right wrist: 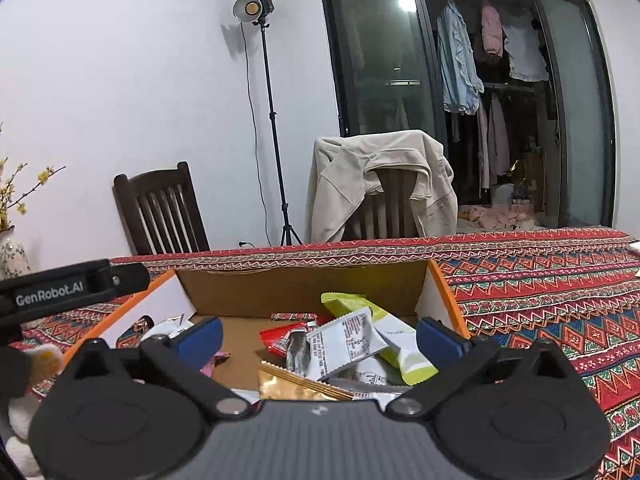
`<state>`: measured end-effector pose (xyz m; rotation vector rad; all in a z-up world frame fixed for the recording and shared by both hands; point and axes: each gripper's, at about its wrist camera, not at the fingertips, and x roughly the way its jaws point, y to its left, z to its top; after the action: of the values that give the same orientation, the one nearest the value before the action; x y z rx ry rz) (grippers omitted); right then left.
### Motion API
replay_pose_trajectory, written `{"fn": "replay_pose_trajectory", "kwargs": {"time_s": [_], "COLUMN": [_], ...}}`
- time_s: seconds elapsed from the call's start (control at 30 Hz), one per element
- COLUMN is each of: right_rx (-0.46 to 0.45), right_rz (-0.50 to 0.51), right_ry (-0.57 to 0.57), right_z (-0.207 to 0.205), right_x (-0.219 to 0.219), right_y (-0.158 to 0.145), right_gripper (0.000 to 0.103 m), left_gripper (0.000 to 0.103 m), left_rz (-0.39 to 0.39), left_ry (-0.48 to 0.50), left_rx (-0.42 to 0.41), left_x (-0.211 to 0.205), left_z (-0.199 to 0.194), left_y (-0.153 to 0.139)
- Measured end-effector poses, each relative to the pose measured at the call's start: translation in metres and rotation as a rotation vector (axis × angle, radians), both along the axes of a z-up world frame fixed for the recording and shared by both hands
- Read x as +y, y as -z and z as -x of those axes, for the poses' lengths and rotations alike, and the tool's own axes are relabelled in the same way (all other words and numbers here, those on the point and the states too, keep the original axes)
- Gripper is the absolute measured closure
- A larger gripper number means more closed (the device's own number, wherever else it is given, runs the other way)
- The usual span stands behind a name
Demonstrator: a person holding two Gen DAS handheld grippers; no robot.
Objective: Organize snacks
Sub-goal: 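Open both tools to drop the crisp packets into the orange box, then withdraw both tools from the box back over the snack pile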
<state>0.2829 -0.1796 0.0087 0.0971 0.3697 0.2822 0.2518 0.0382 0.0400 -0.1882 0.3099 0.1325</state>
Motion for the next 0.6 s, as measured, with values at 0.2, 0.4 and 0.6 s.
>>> {"fn": "replay_pose_trajectory", "kwargs": {"time_s": [0.2,0.4,0.6], "right_rx": [-0.008,-0.041,-0.079], "right_rz": [0.009,0.022,0.013], "right_ry": [0.003,0.008,0.013], "right_z": [0.002,0.017,0.042], "right_x": [0.002,-0.001,-0.009], "right_y": [-0.003,-0.016,-0.042], "right_gripper": [0.000,0.000,0.000], "left_gripper": [0.000,0.000,0.000], "left_rz": [0.018,-0.018,-0.010], "left_ry": [0.010,-0.004,0.000], "left_rx": [0.014,0.007,0.005], "left_x": [0.001,-0.005,-0.007], "left_z": [0.005,0.023,0.042], "left_y": [-0.007,-0.026,-0.045]}}
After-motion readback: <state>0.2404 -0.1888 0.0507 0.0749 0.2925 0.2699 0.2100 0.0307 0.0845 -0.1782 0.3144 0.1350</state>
